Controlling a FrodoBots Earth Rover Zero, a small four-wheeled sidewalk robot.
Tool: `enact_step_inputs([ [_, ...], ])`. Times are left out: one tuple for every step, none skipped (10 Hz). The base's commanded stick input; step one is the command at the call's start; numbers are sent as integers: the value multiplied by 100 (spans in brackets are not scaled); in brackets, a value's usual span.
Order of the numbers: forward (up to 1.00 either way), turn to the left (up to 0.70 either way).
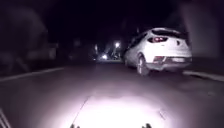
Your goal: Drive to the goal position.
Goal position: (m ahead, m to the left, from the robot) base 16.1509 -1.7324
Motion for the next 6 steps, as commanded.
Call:
enact_step_inputs([
  [70, 0],
  [70, 0],
  [70, 0],
  [70, 0],
  [70, 0],
  [70, 0],
])
